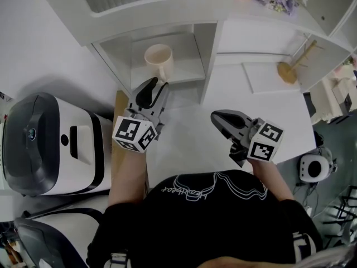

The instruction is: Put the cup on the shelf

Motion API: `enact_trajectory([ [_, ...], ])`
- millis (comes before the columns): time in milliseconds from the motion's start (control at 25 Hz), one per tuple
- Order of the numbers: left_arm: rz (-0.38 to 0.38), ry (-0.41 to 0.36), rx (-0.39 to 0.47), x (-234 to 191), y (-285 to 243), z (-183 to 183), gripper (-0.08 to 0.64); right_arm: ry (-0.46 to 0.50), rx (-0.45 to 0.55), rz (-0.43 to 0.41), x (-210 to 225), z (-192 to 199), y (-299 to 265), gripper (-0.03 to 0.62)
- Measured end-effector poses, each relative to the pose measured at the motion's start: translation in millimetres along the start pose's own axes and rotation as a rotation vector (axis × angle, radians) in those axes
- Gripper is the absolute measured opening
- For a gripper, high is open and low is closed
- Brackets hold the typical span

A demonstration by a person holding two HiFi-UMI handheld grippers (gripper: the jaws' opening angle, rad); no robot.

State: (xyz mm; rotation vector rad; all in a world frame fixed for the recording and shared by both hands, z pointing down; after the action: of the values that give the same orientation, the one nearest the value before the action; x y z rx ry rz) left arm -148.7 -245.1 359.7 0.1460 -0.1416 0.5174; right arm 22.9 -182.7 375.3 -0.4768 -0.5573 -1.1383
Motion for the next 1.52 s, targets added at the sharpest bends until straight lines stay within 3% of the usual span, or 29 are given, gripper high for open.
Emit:
enact_trajectory([
  [200, 0.005, 0.037, -0.027, 13, 23, -8, 0.130, 0.030, -0.002, -0.005, -8, 2, 3, 0.006],
  [600, 0.155, 0.164, -0.087, 78, 59, -33, 0.129, 0.110, -0.005, -0.017, -35, 2, 9, 0.006],
  [800, 0.197, 0.174, -0.100, 104, 68, -43, 0.126, 0.123, 0.017, -0.041, -48, 0, 10, 0.006],
  [960, 0.259, 0.231, -0.082, 123, 78, -54, 0.067, 0.126, 0.022, -0.062, -60, 1, 10, 0.006],
  [1080, 0.297, 0.218, -0.057, 133, 85, -64, 0.008, 0.126, 0.026, -0.065, -65, 2, 13, 0.006],
  [1520, 0.290, 0.208, -0.058, 141, 92, -71, 0.005, 0.156, 0.051, -0.051, -75, 4, 19, 0.006],
])
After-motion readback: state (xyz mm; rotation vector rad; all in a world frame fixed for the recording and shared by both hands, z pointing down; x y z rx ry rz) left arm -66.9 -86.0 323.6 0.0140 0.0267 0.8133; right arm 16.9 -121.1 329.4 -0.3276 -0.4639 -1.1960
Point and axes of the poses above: the fingertips, and each gripper's own axes: y backward along the fingers, x to its right, z out of its underside, the point moved 2 cm from there along y, backward along the fingers, and after that the axes turned 14 degrees about -y, right-handed, at the moved point
